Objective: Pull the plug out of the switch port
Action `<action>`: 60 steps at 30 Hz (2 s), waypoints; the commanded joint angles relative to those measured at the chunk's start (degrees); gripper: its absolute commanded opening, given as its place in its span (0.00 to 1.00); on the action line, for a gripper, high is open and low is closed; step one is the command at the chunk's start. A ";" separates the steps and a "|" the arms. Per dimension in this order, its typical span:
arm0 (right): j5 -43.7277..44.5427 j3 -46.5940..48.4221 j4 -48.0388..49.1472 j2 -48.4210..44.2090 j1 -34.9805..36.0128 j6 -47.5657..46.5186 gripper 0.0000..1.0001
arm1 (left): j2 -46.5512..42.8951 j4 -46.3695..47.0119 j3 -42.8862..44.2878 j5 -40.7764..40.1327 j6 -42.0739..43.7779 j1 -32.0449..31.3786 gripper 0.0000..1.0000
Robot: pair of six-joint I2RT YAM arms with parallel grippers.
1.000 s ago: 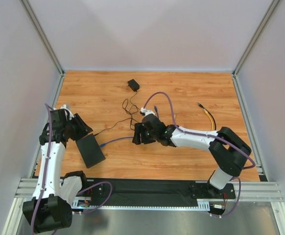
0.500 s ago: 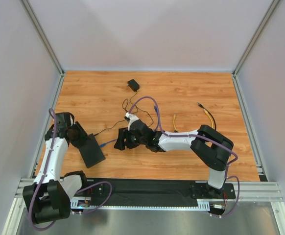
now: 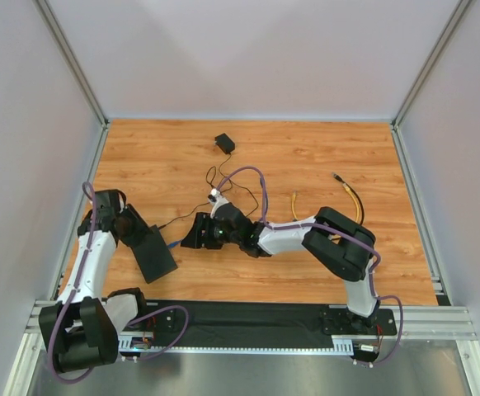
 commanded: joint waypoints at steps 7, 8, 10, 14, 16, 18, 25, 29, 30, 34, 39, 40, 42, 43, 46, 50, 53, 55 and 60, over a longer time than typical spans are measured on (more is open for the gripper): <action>-0.81 4.15 8.02 4.45 -0.51 7.94 0.54 | -4.51 1.11 -2.98 -3.24 -1.56 -0.24 0.43; -1.51 4.50 8.19 5.06 -0.42 8.38 0.53 | -5.03 1.10 -3.06 -3.67 -1.74 -0.24 0.43; -2.13 5.20 8.11 5.68 -0.25 9.78 0.51 | -5.57 0.84 -3.41 -4.29 -2.18 -0.24 0.43; -2.30 7.13 5.66 8.04 -0.07 11.55 0.51 | -4.52 0.58 -3.59 -6.83 -2.71 -0.24 0.43; -2.31 8.45 4.77 8.93 0.28 11.72 0.51 | -3.11 -0.04 -2.89 -7.02 -2.62 -0.24 0.43; -2.22 9.33 4.24 9.63 0.63 12.07 0.51 | -2.32 -0.13 -2.98 -6.93 -2.71 -0.24 0.43; -1.16 10.39 5.12 12.62 1.07 17.43 0.52 | -1.79 -1.09 -2.63 -7.28 -2.80 -0.24 0.42; -0.20 10.65 4.68 13.50 1.42 20.51 0.51 | -1.52 -1.36 -2.54 -7.02 -2.89 -0.24 0.41; -0.02 10.22 5.29 13.94 1.51 21.82 0.50 | -1.18 -1.36 -2.54 -6.76 -2.89 -0.16 0.40; 0.07 10.04 6.26 15.26 1.69 24.20 0.45 | -0.56 -1.44 -2.54 -6.05 -2.80 -0.24 0.40; 0.86 9.16 8.90 16.49 1.77 25.96 0.42 | -0.38 -1.36 -2.63 -5.96 -2.89 -0.24 0.39; 1.21 9.33 8.46 16.58 1.77 25.88 0.42 | -0.38 -1.36 -2.63 -5.79 -2.89 -0.33 0.39; 1.65 9.51 8.19 16.58 1.77 26.05 0.41 | -0.38 -1.45 -2.63 -5.79 -2.97 -0.16 0.39; 2.08 9.60 7.59 16.49 1.77 25.88 0.41 | -0.38 -1.45 -2.63 -5.87 -2.97 -0.24 0.39; 2.61 10.65 5.92 16.32 1.86 25.18 0.37 | -0.03 -1.62 -2.63 -5.61 -3.15 -0.16 0.39; 3.40 11.62 4.07 15.96 2.04 24.56 0.36 | 0.15 -1.62 -2.71 -5.17 -3.15 -0.24 0.38; 4.37 12.58 2.40 15.96 2.30 24.21 0.36 | -0.03 -1.53 -2.89 -4.73 -3.24 -0.24 0.38; 4.72 13.11 2.13 16.23 2.30 24.12 0.37 | -0.12 -1.62 -2.89 -4.47 -3.24 -0.24 0.38; 5.25 13.64 1.25 16.58 2.30 23.94 0.36 | -0.12 -1.53 -3.06 -4.03 -3.41 -0.24 0.38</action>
